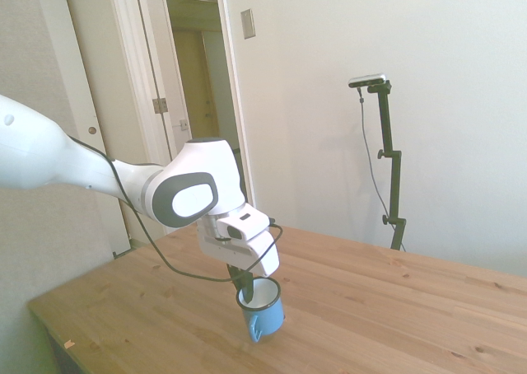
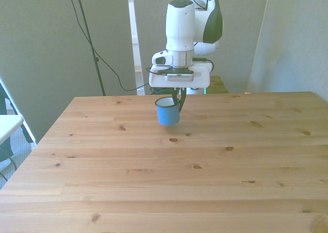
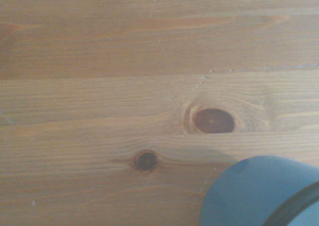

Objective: Flip the mug upright

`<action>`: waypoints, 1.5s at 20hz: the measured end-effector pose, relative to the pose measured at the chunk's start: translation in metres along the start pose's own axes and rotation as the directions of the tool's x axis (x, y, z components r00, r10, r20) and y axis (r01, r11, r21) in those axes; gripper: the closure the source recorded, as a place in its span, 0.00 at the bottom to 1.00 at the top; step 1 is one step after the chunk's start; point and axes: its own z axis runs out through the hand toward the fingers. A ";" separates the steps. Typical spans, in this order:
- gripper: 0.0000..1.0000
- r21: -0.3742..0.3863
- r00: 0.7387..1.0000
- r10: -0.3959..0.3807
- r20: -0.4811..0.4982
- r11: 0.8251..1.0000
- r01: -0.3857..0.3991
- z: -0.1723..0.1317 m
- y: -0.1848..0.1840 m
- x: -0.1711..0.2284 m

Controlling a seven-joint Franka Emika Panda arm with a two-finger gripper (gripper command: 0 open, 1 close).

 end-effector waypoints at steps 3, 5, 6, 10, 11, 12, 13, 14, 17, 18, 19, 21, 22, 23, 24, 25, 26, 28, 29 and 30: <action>1.00 -0.017 1.000 0.002 0.005 1.000 -0.002 0.010 0.001 0.003; 1.00 -0.023 1.000 0.008 0.009 1.000 -0.008 0.019 0.003 0.006; 1.00 -0.024 1.000 0.011 0.011 1.000 -0.011 0.023 0.004 0.008; 0.00 -0.028 1.000 0.025 0.013 0.999 -0.025 0.028 0.008 0.012; 0.00 -0.027 1.000 0.028 0.012 0.999 -0.027 0.028 0.008 0.013; 0.00 -0.027 1.000 0.029 0.011 0.999 -0.029 0.027 0.007 0.013; 0.00 -0.026 0.999 0.030 0.010 0.999 -0.030 0.027 0.007 0.013; 0.00 -0.026 0.999 0.031 0.010 0.999 -0.031 0.027 0.007 0.013; 0.00 -0.026 0.999 0.034 0.009 0.999 -0.033 0.027 0.007 0.013; 0.00 -0.027 0.999 0.035 0.009 0.999 -0.035 0.027 0.007 0.013; 0.00 -0.028 0.999 0.036 0.007 0.999 -0.036 0.026 0.006 0.013; 0.00 -0.028 0.999 0.039 0.002 0.999 -0.038 0.025 0.005 0.014; 0.00 -0.028 0.999 0.039 0.001 0.999 -0.039 0.024 0.005 0.014; 0.00 -0.027 0.999 0.040 -0.002 0.999 -0.040 0.023 0.005 0.014; 0.00 -0.025 0.999 0.040 -0.003 0.999 -0.040 0.022 0.004 0.015; 0.00 -0.024 0.999 0.040 -0.005 0.999 -0.040 0.021 0.004 0.015; 0.00 -0.022 0.999 0.040 -0.007 0.999 -0.040 0.018 0.005 0.014; 0.00 -0.017 0.999 0.038 -0.014 0.999 -0.038 0.009 0.005 0.012; 0.00 -0.013 0.999 0.036 -0.020 0.999 -0.036 0.003 0.006 0.010; 0.00 -0.007 0.999 0.034 -0.026 0.999 -0.034 -0.006 0.008 0.006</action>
